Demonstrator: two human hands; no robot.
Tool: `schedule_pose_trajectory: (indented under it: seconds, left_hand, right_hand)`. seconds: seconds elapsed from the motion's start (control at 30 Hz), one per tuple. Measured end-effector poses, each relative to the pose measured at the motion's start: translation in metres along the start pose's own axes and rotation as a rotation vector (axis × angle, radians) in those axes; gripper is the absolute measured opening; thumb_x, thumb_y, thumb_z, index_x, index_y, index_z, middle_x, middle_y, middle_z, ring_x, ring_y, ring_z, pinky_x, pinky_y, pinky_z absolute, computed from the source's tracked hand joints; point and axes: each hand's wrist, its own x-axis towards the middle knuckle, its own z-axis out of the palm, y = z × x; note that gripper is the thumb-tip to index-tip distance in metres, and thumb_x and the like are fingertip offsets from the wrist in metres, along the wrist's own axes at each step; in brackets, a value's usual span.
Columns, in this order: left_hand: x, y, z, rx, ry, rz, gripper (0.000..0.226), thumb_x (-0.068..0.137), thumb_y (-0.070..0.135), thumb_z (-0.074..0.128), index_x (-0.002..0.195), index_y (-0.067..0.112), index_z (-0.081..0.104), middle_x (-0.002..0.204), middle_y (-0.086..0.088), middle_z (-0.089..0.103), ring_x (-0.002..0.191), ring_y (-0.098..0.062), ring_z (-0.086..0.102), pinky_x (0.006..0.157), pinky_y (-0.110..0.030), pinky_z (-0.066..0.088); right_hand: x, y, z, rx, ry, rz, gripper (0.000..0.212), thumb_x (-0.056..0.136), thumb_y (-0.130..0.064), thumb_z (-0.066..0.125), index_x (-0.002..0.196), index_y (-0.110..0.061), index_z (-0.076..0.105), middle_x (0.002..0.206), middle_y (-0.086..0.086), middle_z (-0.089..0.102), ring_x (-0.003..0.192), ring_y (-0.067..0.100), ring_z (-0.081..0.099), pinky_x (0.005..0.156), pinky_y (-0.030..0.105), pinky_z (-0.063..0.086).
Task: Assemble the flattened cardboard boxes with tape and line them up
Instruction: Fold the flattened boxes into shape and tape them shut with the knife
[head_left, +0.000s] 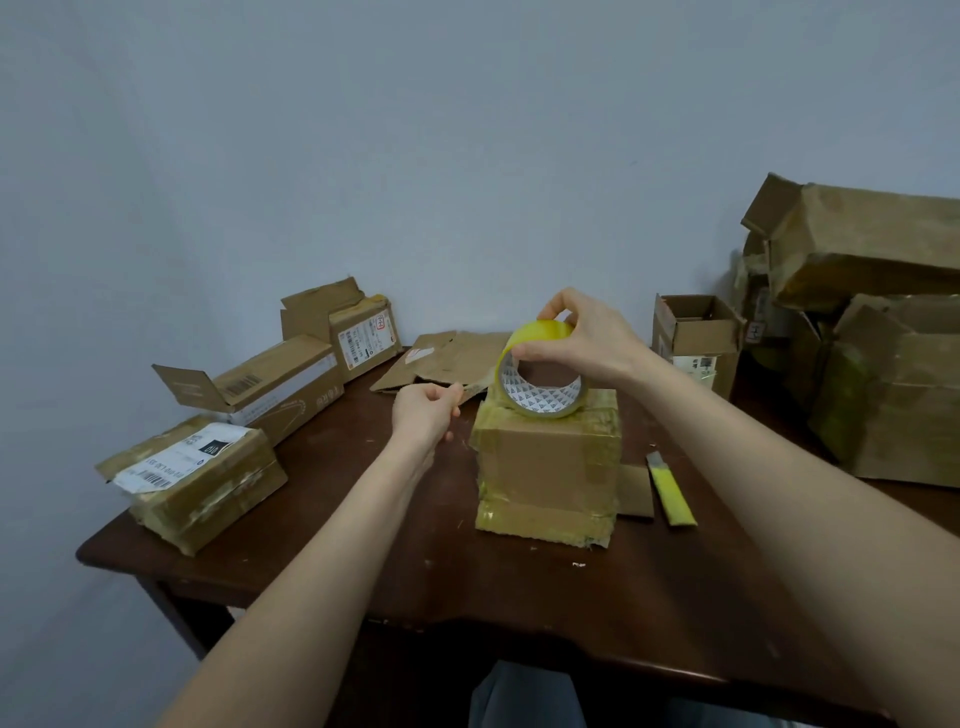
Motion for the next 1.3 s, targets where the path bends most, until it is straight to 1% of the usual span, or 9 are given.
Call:
schedule_pose_trajectory:
  seconds: [0.2, 0.3, 0.47, 0.6, 0.73, 0.83, 0.93, 1.1, 1.3]
  left_hand:
    - [-0.013, -0.019, 0.013, 0.099, -0.137, -0.019, 0.039, 0.095, 0.03, 0.055, 0.061, 0.011, 0.05, 0.058, -0.004, 0.053, 0.041, -0.015, 0.041, 0.046, -0.022, 0.035]
    - [-0.015, -0.013, 0.012, 0.168, -0.225, -0.048, 0.029, 0.097, 0.033, 0.05, 0.084, 0.008, 0.053, 0.069, -0.007, 0.052, 0.043, -0.016, 0.038, 0.039, -0.021, 0.031]
    - [-0.012, -0.008, 0.004, 0.546, -0.288, -0.037, 0.056, 0.096, 0.045, 0.046, 0.144, 0.019, 0.033, 0.128, -0.016, 0.048, 0.07, -0.023, 0.056, 0.041, -0.026, 0.041]
    - [-0.021, -0.026, 0.004, 0.35, -0.107, 0.158, 0.03, 0.097, 0.025, 0.051, 0.123, 0.016, 0.062, 0.111, -0.004, 0.067, 0.07, -0.01, 0.062, 0.066, -0.021, 0.054]
    - [-0.042, -0.008, 0.015, -0.124, -0.236, 0.195, 0.046, 0.1, 0.028, 0.046, 0.144, 0.017, 0.04, 0.141, 0.002, 0.047, 0.131, -0.014, 0.043, 0.111, -0.033, 0.033]
    - [-0.051, -0.012, 0.018, 0.081, -0.414, 0.253, 0.063, 0.097, 0.041, 0.049, 0.151, 0.023, 0.022, 0.15, 0.003, 0.037, 0.136, -0.014, 0.036, 0.113, -0.039, 0.032]
    - [-0.044, -0.007, 0.013, 0.327, -0.278, 0.396, 0.083, 0.089, 0.047, 0.057, 0.153, 0.02, 0.012, 0.155, -0.002, 0.03, 0.14, -0.019, 0.032, 0.111, -0.039, 0.033]
    - [-0.048, 0.001, 0.028, 0.312, -0.277, 0.361, 0.075, 0.078, 0.048, 0.071, 0.141, 0.026, 0.038, 0.131, 0.002, 0.056, 0.119, -0.018, 0.052, 0.094, -0.031, 0.045]
    - [-0.041, -0.001, 0.018, 0.494, -0.319, 0.523, 0.054, 0.084, 0.052, 0.062, 0.131, 0.029, 0.052, 0.127, 0.006, 0.06, 0.116, -0.016, 0.054, 0.095, -0.039, 0.046]
  right_hand:
    - [-0.007, -0.003, 0.012, -0.003, 0.001, -0.024, 0.05, 0.071, -0.045, 0.08, 0.107, -0.025, 0.053, 0.111, -0.002, 0.052, 0.097, 0.016, 0.05, 0.066, 0.024, 0.04]
    - [-0.009, -0.004, 0.017, 0.002, 0.006, -0.022, 0.049, 0.072, -0.045, 0.079, 0.107, -0.025, 0.051, 0.104, -0.005, 0.053, 0.087, 0.011, 0.055, 0.062, 0.019, 0.039]
    - [-0.012, -0.005, 0.02, -0.006, 0.024, -0.02, 0.05, 0.073, -0.048, 0.077, 0.109, -0.027, 0.049, 0.109, -0.003, 0.054, 0.078, 0.006, 0.054, 0.064, 0.023, 0.041]
    - [-0.013, 0.001, 0.02, 0.015, 0.029, -0.01, 0.052, 0.072, -0.05, 0.077, 0.11, -0.028, 0.048, 0.116, 0.001, 0.053, 0.102, 0.019, 0.05, 0.08, 0.034, 0.043]
    - [-0.012, 0.002, 0.021, 0.034, 0.052, -0.004, 0.052, 0.072, -0.047, 0.079, 0.11, -0.027, 0.05, 0.112, 0.001, 0.056, 0.101, 0.02, 0.052, 0.082, 0.033, 0.044]
    - [-0.013, 0.002, 0.021, 0.044, 0.047, -0.008, 0.05, 0.071, -0.048, 0.078, 0.107, -0.03, 0.049, 0.112, 0.0, 0.056, 0.103, 0.019, 0.053, 0.082, 0.033, 0.044]
    - [-0.015, 0.004, 0.019, 0.079, 0.041, -0.015, 0.045, 0.074, -0.045, 0.077, 0.109, -0.033, 0.052, 0.112, -0.003, 0.057, 0.104, 0.016, 0.052, 0.082, 0.03, 0.043]
    - [-0.026, 0.018, 0.003, 0.223, -0.008, -0.026, 0.059, 0.083, -0.023, 0.073, 0.135, -0.035, 0.049, 0.111, -0.004, 0.058, 0.106, 0.011, 0.056, 0.092, 0.024, 0.046]
    - [-0.027, 0.022, -0.009, 0.219, -0.004, 0.023, 0.043, 0.076, -0.018, 0.076, 0.114, -0.027, 0.061, 0.099, 0.003, 0.068, 0.092, 0.018, 0.065, 0.081, 0.028, 0.052]
